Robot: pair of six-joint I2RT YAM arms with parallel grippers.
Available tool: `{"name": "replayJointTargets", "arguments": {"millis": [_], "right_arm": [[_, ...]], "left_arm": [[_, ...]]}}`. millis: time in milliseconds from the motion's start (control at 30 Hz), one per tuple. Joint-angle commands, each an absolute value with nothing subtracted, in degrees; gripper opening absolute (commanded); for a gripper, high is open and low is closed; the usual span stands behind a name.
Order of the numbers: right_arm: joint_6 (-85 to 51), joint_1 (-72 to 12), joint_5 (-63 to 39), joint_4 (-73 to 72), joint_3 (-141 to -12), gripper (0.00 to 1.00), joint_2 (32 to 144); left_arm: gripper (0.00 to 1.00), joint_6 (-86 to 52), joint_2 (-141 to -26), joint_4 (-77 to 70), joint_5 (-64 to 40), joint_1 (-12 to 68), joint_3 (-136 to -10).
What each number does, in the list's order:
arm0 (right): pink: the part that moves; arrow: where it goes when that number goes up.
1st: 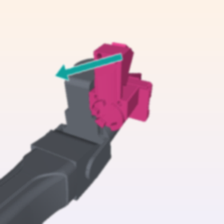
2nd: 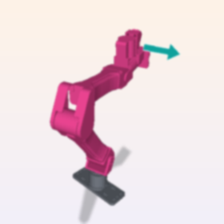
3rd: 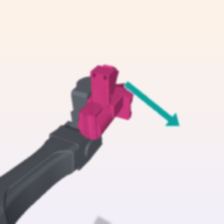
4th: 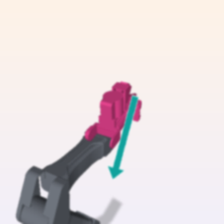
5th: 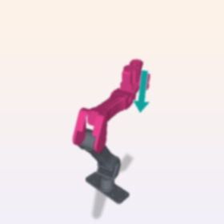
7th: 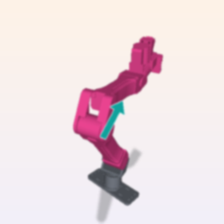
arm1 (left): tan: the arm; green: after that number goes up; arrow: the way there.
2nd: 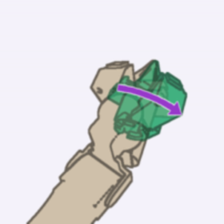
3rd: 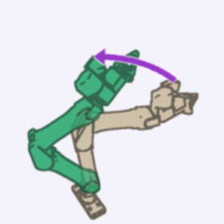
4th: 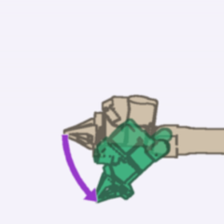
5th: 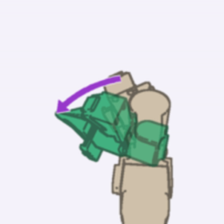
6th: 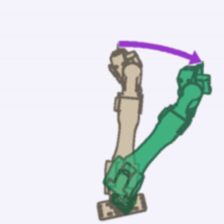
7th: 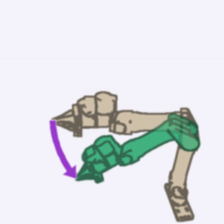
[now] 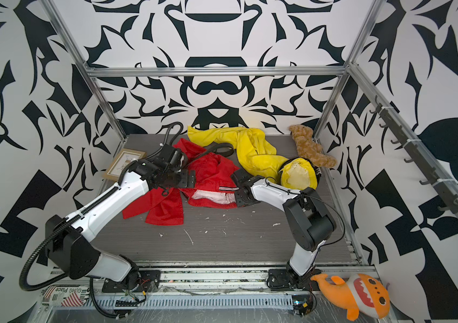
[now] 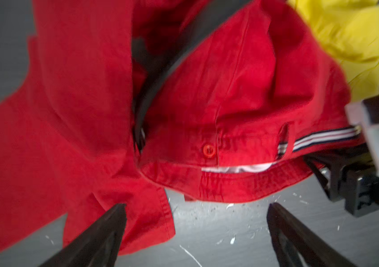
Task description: Remove the belt from the trousers
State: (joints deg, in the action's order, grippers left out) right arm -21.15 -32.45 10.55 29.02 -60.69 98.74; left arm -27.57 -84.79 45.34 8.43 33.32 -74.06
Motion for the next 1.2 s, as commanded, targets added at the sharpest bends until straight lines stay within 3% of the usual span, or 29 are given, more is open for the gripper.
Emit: {"name": "replayJointTargets", "arguments": {"millis": [0,133,200,567,1167], "right_arm": [[-22.4,-32.2,11.6,29.4,-59.2,0.64,96.1],[-22.4,-32.2,11.6,28.9,-58.4,0.64,95.8],[-22.4,-32.2,11.7,28.7,-58.0,0.64,95.4],[-22.2,-32.3,12.3,28.4,-57.2,0.64,94.2],[-22.4,-32.2,11.7,28.0,-57.2,0.65,93.9]], "left_arm": [[0.92,-33.4,-84.0,43.1,8.9,33.0,-70.7],[0.86,-31.8,-90.2,41.7,9.9,32.9,-76.3],[0.76,-30.3,-93.2,40.5,11.2,32.9,-79.3],[0.48,-20.5,-103.2,42.1,20.4,32.1,-89.0],[0.52,-11.3,-102.8,44.4,27.6,34.9,-90.6]]}}
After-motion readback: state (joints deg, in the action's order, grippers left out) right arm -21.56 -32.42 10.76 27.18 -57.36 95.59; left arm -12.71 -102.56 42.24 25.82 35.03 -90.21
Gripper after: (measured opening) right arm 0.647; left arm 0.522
